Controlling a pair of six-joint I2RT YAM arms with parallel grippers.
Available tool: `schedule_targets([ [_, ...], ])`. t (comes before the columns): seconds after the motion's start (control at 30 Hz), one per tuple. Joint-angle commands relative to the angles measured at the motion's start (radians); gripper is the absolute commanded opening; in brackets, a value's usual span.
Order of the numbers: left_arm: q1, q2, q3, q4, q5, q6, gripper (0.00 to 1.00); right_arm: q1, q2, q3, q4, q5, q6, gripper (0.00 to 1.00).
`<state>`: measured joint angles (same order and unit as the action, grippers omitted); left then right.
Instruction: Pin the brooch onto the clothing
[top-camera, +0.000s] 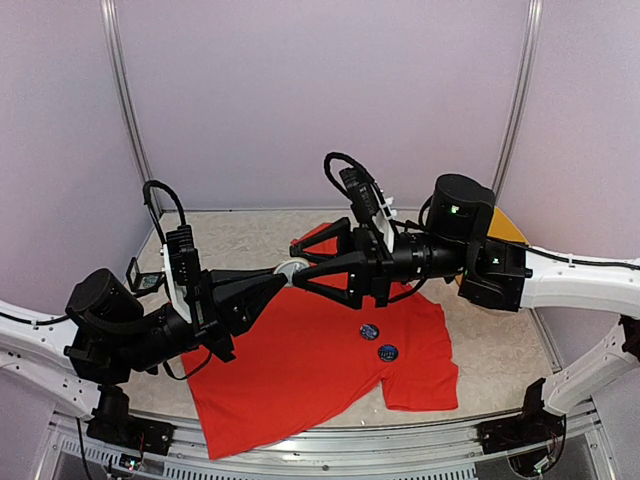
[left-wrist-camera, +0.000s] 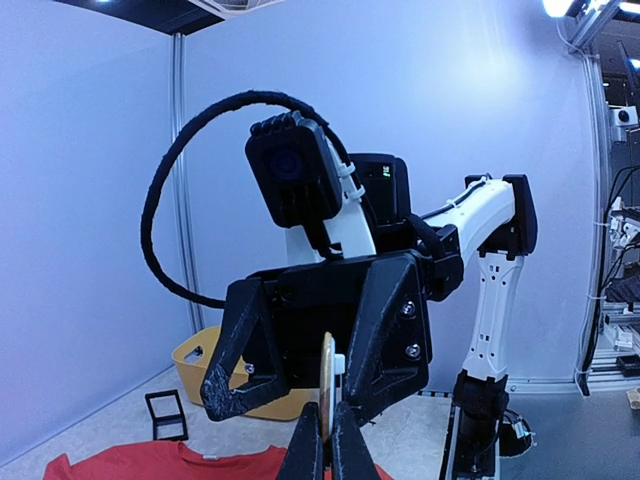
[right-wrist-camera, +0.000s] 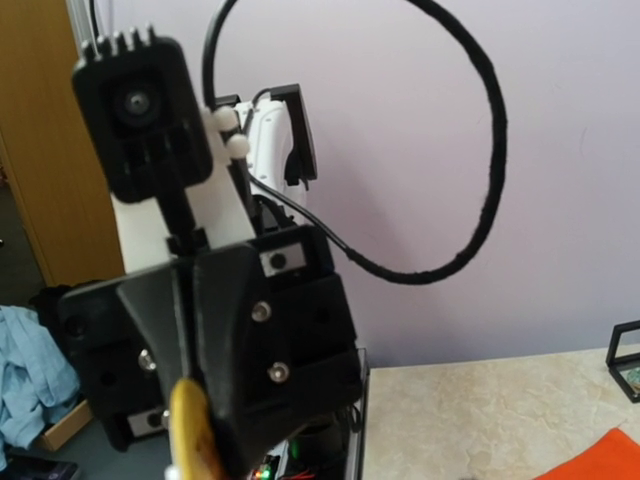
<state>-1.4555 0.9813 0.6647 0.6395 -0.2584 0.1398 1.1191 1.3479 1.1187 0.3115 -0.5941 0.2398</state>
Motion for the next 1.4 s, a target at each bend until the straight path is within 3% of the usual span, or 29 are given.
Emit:
schedule_targets([
  [0.0,-0.007,0.003,0.033,0.031,0.017,0.022,0.00,0.009,0.014,-0.010,0.017,0.016,-0.002,0.51],
  [0.3,-0.019,0.005,0.031,-0.009,0.124,0.049,0.00,0.008,0.000,-0.002,-0.006,0.083,0.008,0.35],
  [0.63,-0.053,0.024,0.057,-0.065,0.208,0.092,0.00,0.001,0.002,0.047,-0.098,0.157,0.022,0.28],
  [0.9,-0.054,0.023,0.062,-0.096,0.206,0.093,0.00,0.001,0.043,0.164,-0.278,0.171,-0.029,0.45],
  [1.13,-0.055,0.025,0.070,-0.124,0.209,0.091,0.00,0.001,0.066,0.253,-0.431,0.185,-0.090,0.52],
  [1.23,-0.055,0.011,0.058,-0.103,0.138,0.084,0.00,0.009,0.060,0.259,-0.460,0.109,-0.157,0.58],
  [1.37,-0.055,-0.012,0.055,-0.101,0.017,0.091,0.00,0.034,0.066,0.310,-0.562,0.125,-0.228,0.63],
])
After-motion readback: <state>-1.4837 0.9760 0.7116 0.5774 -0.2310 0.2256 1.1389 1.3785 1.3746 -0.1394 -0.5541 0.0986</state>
